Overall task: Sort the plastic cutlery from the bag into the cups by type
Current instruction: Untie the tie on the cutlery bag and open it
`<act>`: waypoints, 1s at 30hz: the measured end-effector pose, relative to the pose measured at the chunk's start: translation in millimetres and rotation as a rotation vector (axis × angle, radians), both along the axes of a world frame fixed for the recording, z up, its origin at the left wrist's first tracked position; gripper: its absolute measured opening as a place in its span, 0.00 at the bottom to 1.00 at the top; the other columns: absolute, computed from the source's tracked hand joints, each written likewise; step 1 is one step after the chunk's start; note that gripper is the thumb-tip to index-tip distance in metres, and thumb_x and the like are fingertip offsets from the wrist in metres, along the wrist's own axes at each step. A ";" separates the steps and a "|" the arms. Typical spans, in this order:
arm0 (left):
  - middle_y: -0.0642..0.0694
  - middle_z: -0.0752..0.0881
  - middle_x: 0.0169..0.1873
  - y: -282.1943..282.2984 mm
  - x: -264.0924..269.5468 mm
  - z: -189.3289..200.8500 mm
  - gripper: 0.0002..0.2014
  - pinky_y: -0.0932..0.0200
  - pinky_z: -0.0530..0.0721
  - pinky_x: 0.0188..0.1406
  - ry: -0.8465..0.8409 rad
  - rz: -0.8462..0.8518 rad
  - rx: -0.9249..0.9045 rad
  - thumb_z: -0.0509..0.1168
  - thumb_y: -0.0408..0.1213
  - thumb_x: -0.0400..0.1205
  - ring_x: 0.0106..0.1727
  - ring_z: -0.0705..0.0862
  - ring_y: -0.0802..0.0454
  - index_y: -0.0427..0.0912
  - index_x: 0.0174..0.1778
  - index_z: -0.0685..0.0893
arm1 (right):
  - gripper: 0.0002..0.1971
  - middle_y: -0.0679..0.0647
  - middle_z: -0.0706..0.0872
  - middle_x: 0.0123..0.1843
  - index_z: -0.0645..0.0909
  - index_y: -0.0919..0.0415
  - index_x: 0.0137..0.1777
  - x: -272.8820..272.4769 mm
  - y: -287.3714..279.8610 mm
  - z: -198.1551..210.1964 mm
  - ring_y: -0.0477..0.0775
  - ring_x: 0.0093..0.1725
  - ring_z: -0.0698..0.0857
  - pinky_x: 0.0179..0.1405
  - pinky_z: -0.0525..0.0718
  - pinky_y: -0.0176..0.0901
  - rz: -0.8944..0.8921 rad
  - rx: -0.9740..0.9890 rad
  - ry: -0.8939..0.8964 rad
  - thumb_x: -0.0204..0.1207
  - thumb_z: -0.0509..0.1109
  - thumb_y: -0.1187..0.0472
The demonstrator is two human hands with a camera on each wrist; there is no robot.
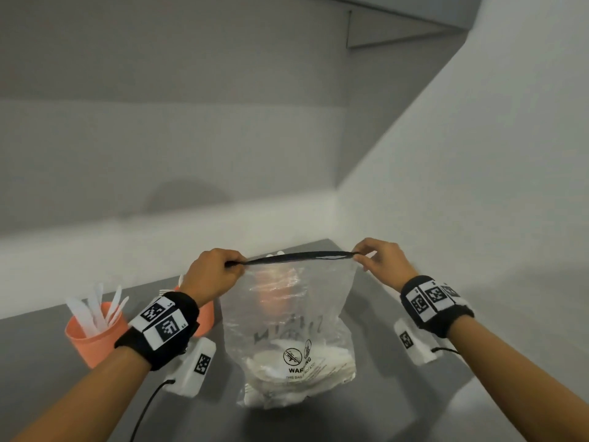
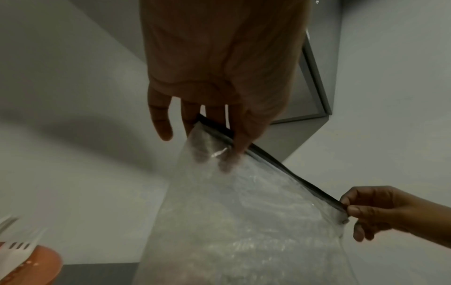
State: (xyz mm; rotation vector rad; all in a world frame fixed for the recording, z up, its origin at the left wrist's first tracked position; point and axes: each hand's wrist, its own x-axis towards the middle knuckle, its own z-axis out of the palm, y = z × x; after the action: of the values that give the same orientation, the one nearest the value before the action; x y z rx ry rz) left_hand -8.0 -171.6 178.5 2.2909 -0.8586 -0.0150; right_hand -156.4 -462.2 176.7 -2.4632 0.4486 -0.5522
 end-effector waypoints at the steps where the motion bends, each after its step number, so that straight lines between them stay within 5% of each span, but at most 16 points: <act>1: 0.51 0.89 0.48 -2.4 -0.6 2.7 0.11 0.54 0.81 0.57 0.012 -0.008 0.010 0.65 0.47 0.77 0.52 0.85 0.50 0.50 0.51 0.88 | 0.03 0.55 0.88 0.44 0.82 0.57 0.45 2.2 2.8 0.3 0.53 0.32 0.86 0.41 0.83 0.37 -0.002 0.064 -0.022 0.75 0.71 0.66; 4: 0.56 0.85 0.33 -12.7 -4.7 9.3 0.20 0.55 0.79 0.48 -0.059 0.000 0.103 0.58 0.64 0.74 0.41 0.83 0.52 0.53 0.41 0.86 | 0.04 0.56 0.87 0.40 0.84 0.60 0.42 6.9 12.1 2.4 0.46 0.31 0.87 0.35 0.80 0.23 -0.027 0.174 -0.083 0.74 0.69 0.68; 7: 0.53 0.80 0.26 -26.1 -10.6 13.3 0.20 0.57 0.74 0.40 -0.144 0.003 0.172 0.58 0.60 0.80 0.35 0.80 0.50 0.50 0.35 0.84 | 0.02 0.55 0.87 0.38 0.85 0.62 0.40 8.5 21.2 7.9 0.38 0.26 0.86 0.34 0.81 0.23 -0.045 0.262 -0.140 0.72 0.72 0.64; 13: 0.46 0.87 0.35 -42.8 -17.1 16.2 0.14 0.58 0.74 0.36 -0.120 -0.075 0.121 0.62 0.49 0.82 0.36 0.81 0.48 0.46 0.35 0.84 | 0.08 0.48 0.78 0.29 0.86 0.63 0.43 7.8 26.7 12.3 0.46 0.32 0.76 0.31 0.72 0.27 -0.081 0.125 0.016 0.68 0.78 0.59; 16: 0.47 0.85 0.32 -46.3 -24.3 16.0 0.16 0.59 0.71 0.32 -0.161 -0.096 0.079 0.58 0.49 0.83 0.35 0.80 0.48 0.48 0.31 0.79 | 0.10 0.50 0.80 0.36 0.87 0.66 0.46 5.2 29.9 6.0 0.46 0.36 0.78 0.38 0.74 0.32 -0.061 0.044 0.226 0.69 0.77 0.61; 19: 0.54 0.76 0.26 -46.5 -31.0 13.8 0.18 0.60 0.66 0.27 -0.195 -0.097 0.119 0.57 0.54 0.83 0.32 0.75 0.50 0.50 0.30 0.74 | 0.07 0.52 0.83 0.37 0.88 0.69 0.46 3.6 32.4 2.0 0.44 0.33 0.78 0.41 0.75 0.35 -0.053 0.065 0.232 0.71 0.75 0.65; 23: 0.56 0.73 0.24 -47.2 -33.4 16.4 0.18 0.62 0.63 0.25 -0.203 -0.120 0.186 0.60 0.57 0.80 0.27 0.71 0.59 0.50 0.30 0.77 | 0.05 0.52 0.82 0.30 0.84 0.63 0.36 5.0 32.4 7.0 0.44 0.30 0.80 0.29 0.80 0.23 -0.097 0.429 -0.002 0.73 0.73 0.67; 26: 0.53 0.76 0.26 -45.8 -38.2 21.7 0.16 0.61 0.65 0.26 -0.211 -0.145 0.286 0.61 0.53 0.81 0.32 0.75 0.52 0.51 0.29 0.76 | 0.07 0.57 0.83 0.31 0.81 0.64 0.36 5.1 38.5 11.2 0.46 0.29 0.84 0.29 0.85 0.26 -0.094 0.798 -0.109 0.74 0.70 0.72; 28: 0.44 0.83 0.38 -42.1 -40.5 23.5 0.11 0.60 0.72 0.33 -0.153 -0.200 0.451 0.62 0.47 0.80 0.38 0.79 0.47 0.45 0.37 0.80 | 0.07 0.56 0.85 0.28 0.81 0.66 0.39 4.7 41.3 12.9 0.48 0.29 0.85 0.32 0.87 0.30 -0.109 1.026 -0.179 0.75 0.66 0.76; 30: 0.42 0.81 0.36 -37.1 -40.1 16.7 0.13 0.60 0.71 0.32 -0.056 -0.245 0.601 0.62 0.44 0.80 0.33 0.77 0.50 0.42 0.32 0.76 | 0.09 0.58 0.83 0.30 0.78 0.67 0.41 4.1 41.8 13.4 0.50 0.24 0.86 0.31 0.87 0.36 -0.118 1.287 -0.249 0.77 0.61 0.78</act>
State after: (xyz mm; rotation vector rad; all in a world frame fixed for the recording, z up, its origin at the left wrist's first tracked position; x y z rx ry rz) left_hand -48.1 -208.7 195.2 2.7206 -1.2958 -0.3640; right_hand -152.4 -420.4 190.1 -1.1330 0.5906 -0.3994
